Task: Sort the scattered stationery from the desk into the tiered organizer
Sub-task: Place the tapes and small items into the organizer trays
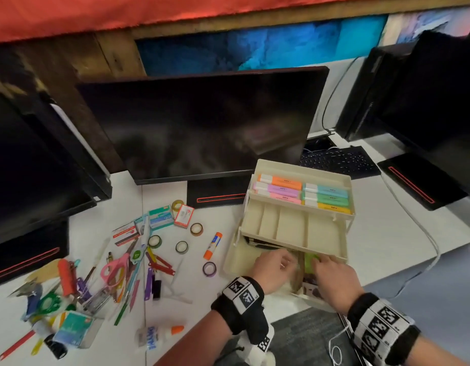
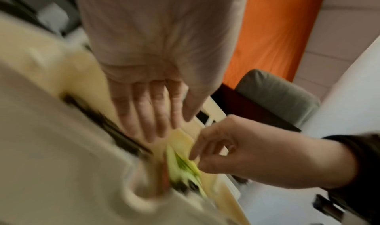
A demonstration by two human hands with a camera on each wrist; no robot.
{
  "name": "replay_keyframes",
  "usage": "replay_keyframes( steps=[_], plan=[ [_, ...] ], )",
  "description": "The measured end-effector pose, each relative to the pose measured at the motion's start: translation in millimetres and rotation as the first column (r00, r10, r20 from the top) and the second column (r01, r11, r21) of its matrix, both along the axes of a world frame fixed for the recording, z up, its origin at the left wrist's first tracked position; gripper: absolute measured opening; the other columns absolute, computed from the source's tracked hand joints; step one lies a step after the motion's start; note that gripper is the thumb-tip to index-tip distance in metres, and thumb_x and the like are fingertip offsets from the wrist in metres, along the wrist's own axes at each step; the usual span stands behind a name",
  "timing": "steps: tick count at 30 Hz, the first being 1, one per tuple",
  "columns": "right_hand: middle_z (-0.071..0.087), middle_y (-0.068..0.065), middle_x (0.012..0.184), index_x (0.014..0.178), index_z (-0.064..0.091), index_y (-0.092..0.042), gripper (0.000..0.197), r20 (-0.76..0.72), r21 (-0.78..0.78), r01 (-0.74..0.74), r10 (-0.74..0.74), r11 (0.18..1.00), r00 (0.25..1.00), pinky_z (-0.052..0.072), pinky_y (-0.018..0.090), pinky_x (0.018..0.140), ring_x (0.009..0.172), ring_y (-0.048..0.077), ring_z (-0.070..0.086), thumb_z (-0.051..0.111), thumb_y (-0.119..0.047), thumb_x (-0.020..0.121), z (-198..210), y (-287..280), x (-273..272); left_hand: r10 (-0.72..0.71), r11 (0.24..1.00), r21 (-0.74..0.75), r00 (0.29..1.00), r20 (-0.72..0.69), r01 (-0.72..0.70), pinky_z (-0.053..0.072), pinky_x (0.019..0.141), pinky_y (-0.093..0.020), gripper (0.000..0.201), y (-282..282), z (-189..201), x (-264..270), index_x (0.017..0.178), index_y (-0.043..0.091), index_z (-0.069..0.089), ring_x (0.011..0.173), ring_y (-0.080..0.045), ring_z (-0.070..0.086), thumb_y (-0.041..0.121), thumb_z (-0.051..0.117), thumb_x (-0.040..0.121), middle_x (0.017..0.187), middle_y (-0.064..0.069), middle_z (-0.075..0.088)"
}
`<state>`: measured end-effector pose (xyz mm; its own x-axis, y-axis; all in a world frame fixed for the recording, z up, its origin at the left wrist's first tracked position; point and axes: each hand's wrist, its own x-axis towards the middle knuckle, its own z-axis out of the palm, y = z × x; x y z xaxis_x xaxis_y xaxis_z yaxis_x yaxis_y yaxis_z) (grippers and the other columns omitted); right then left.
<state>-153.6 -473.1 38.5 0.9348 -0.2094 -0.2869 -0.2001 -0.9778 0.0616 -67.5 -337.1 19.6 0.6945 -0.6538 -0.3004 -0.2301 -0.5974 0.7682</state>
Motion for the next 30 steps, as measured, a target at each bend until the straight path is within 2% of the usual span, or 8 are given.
replay_keyframes(
  steps=[5, 8, 10, 14, 18, 23, 26, 30],
  plan=[
    [0.06, -0.001, 0.11, 0.115, 0.053, -0.023, 0.024, 0.175, 0.19, -0.226, 0.193, 0.955, 0.965, 0.045, 0.032, 0.076, 0.098, 0.023, 0.062, 0.04, -0.027, 0.095, 10.2, 48.5, 29.2, 0.287, 0.932, -0.237, 0.958, 0.014, -0.275, 0.053, 0.074, -0.029, 0.014, 84.4, 20.1, 24.4, 0.097, 0.018, 0.068, 0.072, -0.012, 0.062, 0.021, 0.056, 0.092, 0.08, 0.004, 0.066],
    [0.058, -0.005, 0.086, 0.093, 0.057, -0.024, 0.02, 0.228, 0.334, -0.376, 0.314, 0.864, 0.922, 0.045, 0.027, 0.062, 0.075, 0.018, 0.063, 0.039, -0.032, 0.087, 4.2, 91.7, 46.6, 0.532, 0.82, -0.26, 0.847, 0.015, -0.51, 0.053, 0.071, -0.031, 0.012, 143.2, 18.4, 38.9, 0.083, 0.025, 0.065, 0.069, -0.015, 0.063, 0.021, 0.057, 0.091, 0.072, 0.004, 0.066],
    [0.056, -0.008, 0.079, 0.089, 0.053, -0.028, 0.015, 0.276, 0.378, -0.454, 0.37, 0.807, 0.887, 0.043, 0.022, 0.055, 0.065, 0.012, 0.06, 0.04, -0.031, 0.081, 1.1, 121.5, 54.6, 0.655, 0.732, -0.246, 0.756, -0.005, -0.635, 0.053, 0.07, -0.031, 0.015, 182.2, 12.0, 47.0, 0.08, 0.026, 0.062, 0.069, -0.017, 0.062, 0.02, 0.056, 0.092, 0.073, 0.003, 0.067],
    [0.056, 0.001, 0.103, 0.103, 0.057, -0.021, 0.039, 0.205, 0.473, -0.531, 0.498, 0.703, 0.843, 0.044, 0.032, 0.072, 0.089, 0.023, 0.058, 0.025, -0.032, 0.084, -9.5, 180.0, 68.4, 0.766, 0.64, -0.147, 0.64, 0.052, -0.754, 0.054, 0.079, -0.032, 0.012, 260.4, -4.2, 55.7, 0.094, 0.016, 0.064, 0.075, -0.014, 0.064, 0.02, 0.054, 0.094, 0.082, 0.0, 0.069],
    [0.054, 0.003, 0.11, 0.108, 0.059, -0.019, 0.026, 0.072, 0.557, -0.478, 0.534, 0.679, 0.842, 0.042, 0.03, 0.082, 0.098, 0.025, 0.057, 0.041, -0.018, 0.089, -21.8, 214.5, 77.1, 0.827, 0.56, -0.059, 0.553, 0.1, -0.827, 0.055, 0.08, -0.041, 0.011, 322.7, -15.3, 57.6, 0.091, 0.017, 0.063, 0.079, -0.025, 0.066, 0.02, 0.053, 0.094, 0.088, -0.007, 0.069],
    [0.056, 0.002, 0.105, 0.104, 0.061, -0.02, 0.024, 0.01, 0.578, -0.378, 0.457, 0.723, 0.89, 0.045, 0.03, 0.08, 0.096, 0.023, 0.059, 0.042, -0.018, 0.089, -35.6, 230.2, 84.0, 0.848, 0.521, -0.007, 0.516, 0.123, -0.854, 0.054, 0.081, -0.038, 0.019, 370.0, -14.9, 59.1, 0.083, 0.025, 0.058, 0.083, -0.025, 0.065, 0.011, 0.051, 0.093, 0.085, -0.005, 0.068],
    [0.05, 0.003, 0.107, 0.108, 0.055, -0.018, 0.023, 0.048, 0.556, -0.322, 0.358, 0.766, 0.933, 0.047, 0.034, 0.073, 0.09, 0.028, 0.06, 0.042, -0.015, 0.089, -41.5, 239.7, 87.2, 0.815, 0.559, 0.038, 0.557, 0.158, -0.828, 0.05, 0.077, -0.031, 0.012, 378.5, -15.8, 57.7, 0.093, 0.017, 0.062, 0.083, -0.021, 0.062, 0.013, 0.051, 0.094, 0.087, -0.003, 0.066],
    [0.035, 0.002, 0.122, 0.125, 0.043, -0.024, 0.04, 0.034, 0.477, -0.432, 0.475, 0.766, 0.879, 0.048, 0.035, 0.076, 0.093, 0.03, 0.058, 0.044, -0.009, 0.088, -48.2, 267.9, 96.3, 0.749, 0.641, 0.07, 0.643, 0.161, -0.765, 0.056, 0.074, -0.032, 0.01, 374.8, -23.9, 54.0, 0.092, 0.019, 0.062, 0.076, -0.017, 0.065, 0.02, 0.052, 0.094, 0.083, 0.002, 0.068]
  ],
)
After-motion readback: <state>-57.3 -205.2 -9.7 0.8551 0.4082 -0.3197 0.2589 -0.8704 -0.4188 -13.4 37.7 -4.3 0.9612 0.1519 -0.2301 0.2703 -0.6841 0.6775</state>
